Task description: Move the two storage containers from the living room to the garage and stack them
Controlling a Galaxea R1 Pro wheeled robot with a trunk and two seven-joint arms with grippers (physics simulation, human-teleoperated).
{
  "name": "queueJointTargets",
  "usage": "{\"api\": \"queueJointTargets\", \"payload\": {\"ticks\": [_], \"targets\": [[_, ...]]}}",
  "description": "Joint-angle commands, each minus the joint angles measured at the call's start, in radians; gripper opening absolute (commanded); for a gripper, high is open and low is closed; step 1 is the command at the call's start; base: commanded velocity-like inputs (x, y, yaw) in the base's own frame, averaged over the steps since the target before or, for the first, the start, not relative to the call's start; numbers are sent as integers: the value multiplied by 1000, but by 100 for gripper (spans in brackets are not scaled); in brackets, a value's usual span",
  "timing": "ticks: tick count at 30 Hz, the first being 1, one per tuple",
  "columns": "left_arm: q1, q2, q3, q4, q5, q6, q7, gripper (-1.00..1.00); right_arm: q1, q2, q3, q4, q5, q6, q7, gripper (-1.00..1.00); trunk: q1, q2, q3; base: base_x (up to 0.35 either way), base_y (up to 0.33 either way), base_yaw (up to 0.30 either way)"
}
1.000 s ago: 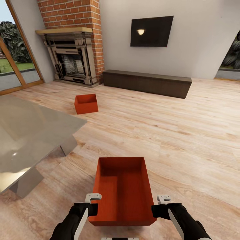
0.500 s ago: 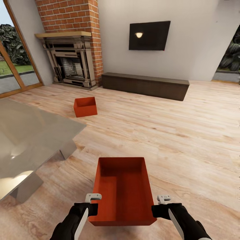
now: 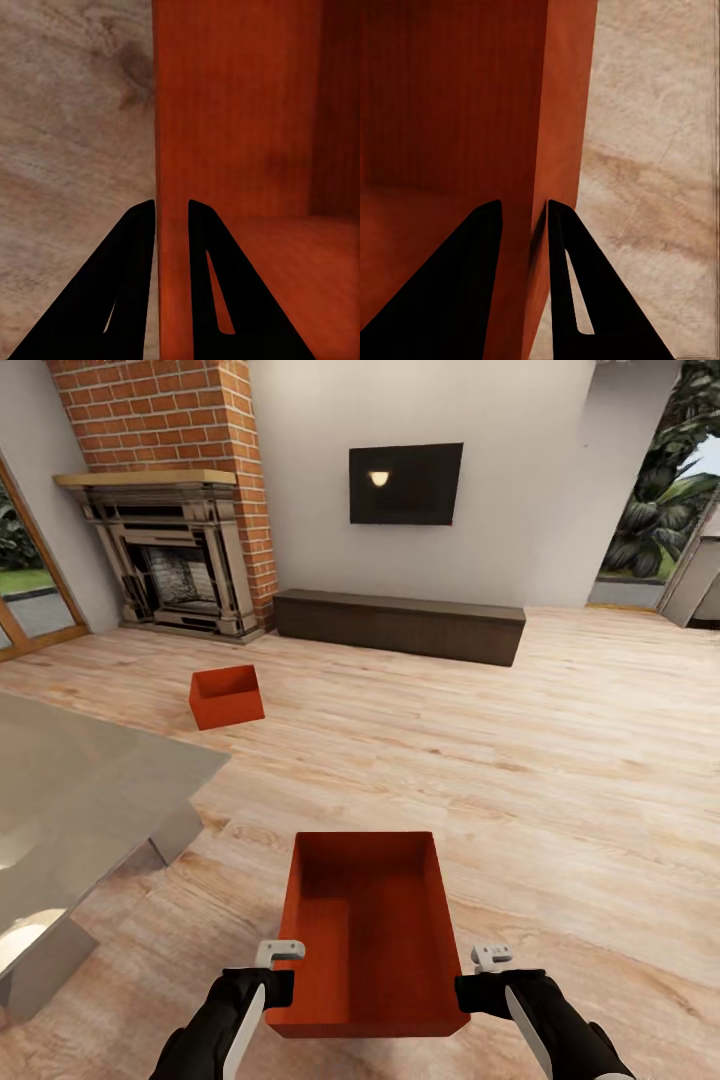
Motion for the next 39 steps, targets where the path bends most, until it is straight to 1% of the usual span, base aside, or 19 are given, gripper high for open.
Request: {"api": "queueJointTargets", "payload": {"ticks": [1,39], "targets": [[0,-1,2,0,-26,7,5,-100,-1,-1,6,-3,-1,3,-1,-100,-4,7,4,0,0,-218],[0,-1,2,1,-26,8,5,-100,-1,-1,6,-3,3,3,5,-100,-150,273,172,0,0,-217]]}}
